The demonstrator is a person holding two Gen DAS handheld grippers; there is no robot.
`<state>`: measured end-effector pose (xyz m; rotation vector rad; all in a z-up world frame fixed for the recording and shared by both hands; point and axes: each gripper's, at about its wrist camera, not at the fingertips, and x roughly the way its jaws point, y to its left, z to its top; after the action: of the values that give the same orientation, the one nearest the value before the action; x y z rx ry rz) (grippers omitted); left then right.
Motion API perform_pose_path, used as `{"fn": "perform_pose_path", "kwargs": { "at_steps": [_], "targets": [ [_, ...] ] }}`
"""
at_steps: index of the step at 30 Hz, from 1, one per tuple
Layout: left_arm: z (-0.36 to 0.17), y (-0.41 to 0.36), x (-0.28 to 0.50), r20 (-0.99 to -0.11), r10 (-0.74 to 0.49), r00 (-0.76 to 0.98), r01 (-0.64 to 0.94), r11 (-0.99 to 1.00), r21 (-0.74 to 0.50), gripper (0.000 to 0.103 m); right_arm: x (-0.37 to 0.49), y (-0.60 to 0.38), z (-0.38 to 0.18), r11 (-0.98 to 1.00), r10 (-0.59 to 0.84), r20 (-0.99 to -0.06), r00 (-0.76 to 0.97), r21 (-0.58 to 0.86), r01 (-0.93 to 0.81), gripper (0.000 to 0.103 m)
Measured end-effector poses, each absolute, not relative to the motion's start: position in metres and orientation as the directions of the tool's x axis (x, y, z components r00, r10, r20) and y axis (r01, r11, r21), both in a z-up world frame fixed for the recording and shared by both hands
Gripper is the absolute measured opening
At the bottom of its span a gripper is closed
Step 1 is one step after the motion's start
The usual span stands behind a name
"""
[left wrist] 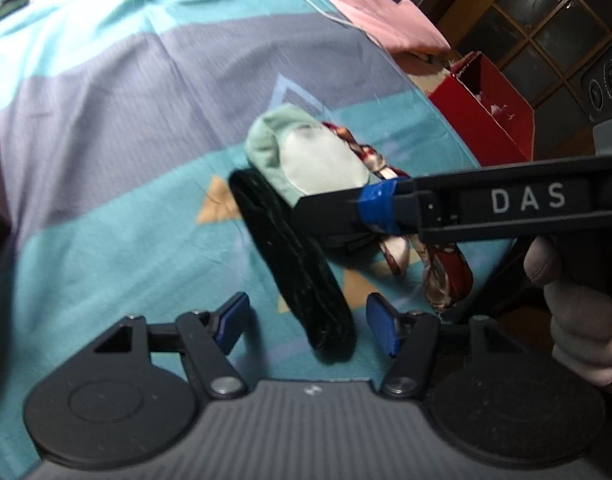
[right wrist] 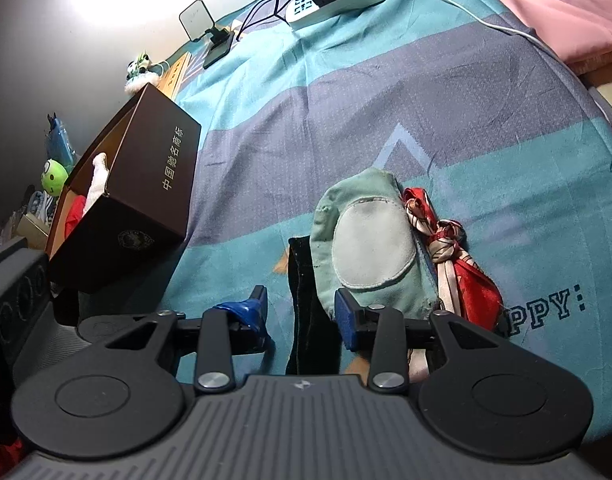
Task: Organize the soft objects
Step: 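Grasp the black cloth with the right gripper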
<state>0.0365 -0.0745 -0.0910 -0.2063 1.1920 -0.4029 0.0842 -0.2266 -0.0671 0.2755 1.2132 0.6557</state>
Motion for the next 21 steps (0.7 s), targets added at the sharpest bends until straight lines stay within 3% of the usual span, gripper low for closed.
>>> {"fn": "perform_pose_path", "kwargs": {
  "at_steps": [5, 6, 7, 9, 11, 16, 21],
  "targets": [
    [-0.090, -0.076, 0.039, -0.844, -0.418, 0.337, 0.185, 0.908, -0.376, 0.061, 0.083, -0.234, -0.073, 0.769, 0.622, -0.772, 0.132, 0.570, -0.288, 0.020],
    [-0.090, -0.076, 0.039, -0.841, -0.422, 0.339, 0.185, 0.906, -0.380, 0.056, 0.083, -0.235, -0.074, 0.766, 0.624, -0.772, 0.121, 0.573, -0.291, 0.020],
    [-0.090, -0.076, 0.040, -0.842, -0.422, 0.336, 0.188, 0.906, -0.379, 0.042, 0.082, -0.235, -0.074, 0.768, 0.620, -0.776, 0.114, 0.569, -0.294, 0.020],
    [-0.090, -0.077, 0.040, -0.844, -0.417, 0.336, 0.195, 0.908, -0.371, 0.037, 0.081, -0.235, -0.077, 0.780, 0.601, -0.792, 0.104, 0.553, -0.293, 0.020],
    [-0.091, -0.077, 0.040, -0.845, -0.417, 0.335, 0.199, 0.908, -0.369, 0.022, 0.081, -0.235, -0.082, 0.785, 0.596, -0.797, 0.093, 0.555, -0.277, 0.020],
    [-0.092, -0.069, 0.039, -0.847, -0.411, 0.337, 0.188, 0.911, -0.367, 0.009, 0.082, -0.234, -0.095, 0.786, 0.608, -0.788, 0.097, 0.580, -0.214, 0.019],
    [-0.091, -0.060, 0.033, -0.839, -0.424, 0.342, 0.178, 0.906, -0.385, 0.005, 0.084, -0.222, -0.099, 0.763, 0.638, -0.766, 0.078, 0.614, -0.205, 0.014]
  ]
}}
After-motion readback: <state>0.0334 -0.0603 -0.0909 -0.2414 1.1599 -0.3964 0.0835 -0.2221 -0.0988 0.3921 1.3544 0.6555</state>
